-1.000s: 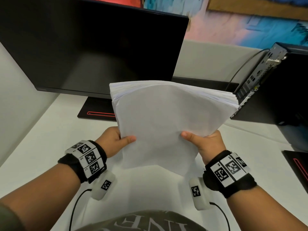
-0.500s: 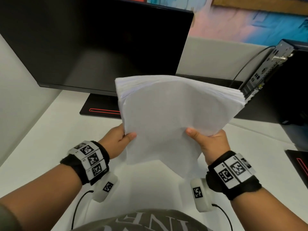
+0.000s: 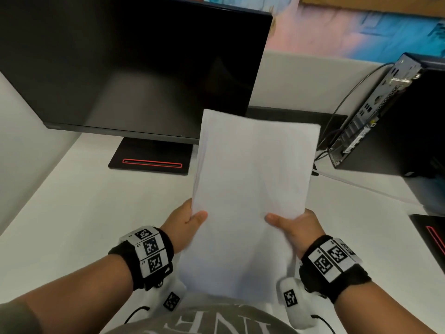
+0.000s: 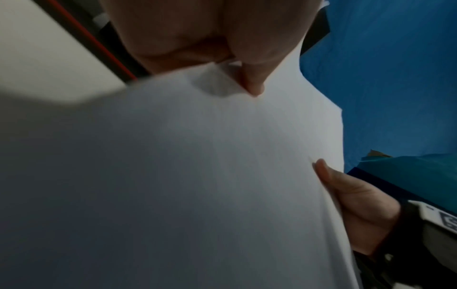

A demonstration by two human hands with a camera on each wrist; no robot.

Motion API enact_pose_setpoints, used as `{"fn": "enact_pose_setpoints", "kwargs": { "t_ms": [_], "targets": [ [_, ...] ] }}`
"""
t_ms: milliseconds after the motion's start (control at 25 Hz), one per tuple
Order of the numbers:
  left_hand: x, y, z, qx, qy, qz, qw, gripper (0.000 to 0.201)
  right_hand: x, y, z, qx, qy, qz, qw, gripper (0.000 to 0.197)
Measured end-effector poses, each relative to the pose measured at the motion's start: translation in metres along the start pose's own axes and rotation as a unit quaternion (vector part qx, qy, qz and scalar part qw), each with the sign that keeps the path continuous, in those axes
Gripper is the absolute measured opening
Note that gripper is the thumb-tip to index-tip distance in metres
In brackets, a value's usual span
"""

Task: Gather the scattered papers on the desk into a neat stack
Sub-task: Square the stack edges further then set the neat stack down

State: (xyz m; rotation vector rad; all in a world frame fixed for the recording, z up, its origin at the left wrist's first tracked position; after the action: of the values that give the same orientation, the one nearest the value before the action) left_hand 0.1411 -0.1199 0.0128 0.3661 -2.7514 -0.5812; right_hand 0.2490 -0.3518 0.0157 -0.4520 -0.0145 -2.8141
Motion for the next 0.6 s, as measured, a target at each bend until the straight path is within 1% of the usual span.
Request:
{"fn": "enact_pose_setpoints", "kwargs": {
  "t_ms": [80, 120, 160, 200, 240, 280, 400, 440, 480, 520, 560, 600],
  "targets": [
    [0.0, -0.019, 0.02, 0.014, 0.036, 0.056, 0.998, 0.039, 0.0, 0.002, -0.023, 0.011, -0.038, 0.019, 0.999, 0.067],
    [0.001, -0.027, 0.028, 0.017, 0.053, 0.085, 0.995, 0.038, -0.002, 0.004, -0.036, 0.021, -0.063, 0.02, 0.998, 0.075],
    [0.002, -0.035, 0.035, 0.025, 0.071, 0.109, 0.991, 0.035, -0.006, 0.007, -0.049, 0.033, -0.084, 0.016, 0.996, 0.071],
    [0.002, -0.041, 0.042, 0.035, 0.088, 0.124, 0.988, 0.034, -0.01, 0.009, -0.058, 0.045, -0.101, 0.009, 0.994, 0.061],
    [0.002, -0.045, 0.049, 0.046, 0.105, 0.132, 0.985, 0.034, -0.016, 0.01, -0.065, 0.062, -0.111, 0.002, 0.992, 0.053],
    [0.0, -0.047, 0.056, 0.054, 0.122, 0.136, 0.982, 0.033, -0.023, 0.01, -0.069, 0.092, -0.116, 0.001, 0.989, 0.05],
    [-0.005, -0.046, 0.066, 0.067, 0.16, 0.126, 0.977, 0.03, -0.046, 0.01, -0.079, 0.215, -0.117, 0.021, 0.969, 0.049],
    [-0.007, -0.044, 0.066, 0.063, 0.173, 0.119, 0.976, 0.026, -0.053, 0.011, -0.082, 0.257, -0.125, 0.025, 0.958, 0.051],
    [-0.009, -0.04, 0.067, 0.045, 0.185, 0.108, 0.976, 0.018, -0.059, 0.012, -0.086, 0.287, -0.132, 0.029, 0.948, 0.053],
    [-0.011, -0.035, 0.066, 0.023, 0.197, 0.098, 0.975, 0.009, -0.064, 0.014, -0.087, 0.303, -0.137, 0.031, 0.943, 0.055],
    [-0.015, -0.03, 0.07, 0.001, 0.211, 0.083, 0.974, 0.009, -0.068, 0.014, -0.088, 0.311, -0.139, 0.028, 0.94, 0.056],
    [-0.019, -0.025, 0.072, -0.013, 0.224, 0.068, 0.972, 0.013, -0.072, 0.015, -0.087, 0.315, -0.139, 0.025, 0.938, 0.056]
  ]
}}
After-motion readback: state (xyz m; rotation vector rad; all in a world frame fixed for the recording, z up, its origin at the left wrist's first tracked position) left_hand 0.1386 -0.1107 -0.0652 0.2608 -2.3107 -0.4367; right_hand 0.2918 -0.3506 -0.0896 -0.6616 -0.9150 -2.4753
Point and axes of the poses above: each hand's wrist, its own x-axis away from the middle knuckle, its own y-axis out of the back of the hand, z = x × y, the point moved 8 cm from there along -x, towards the middle knuckle, and after that the axes turned 1 degree about y, right-handed, at the moved point
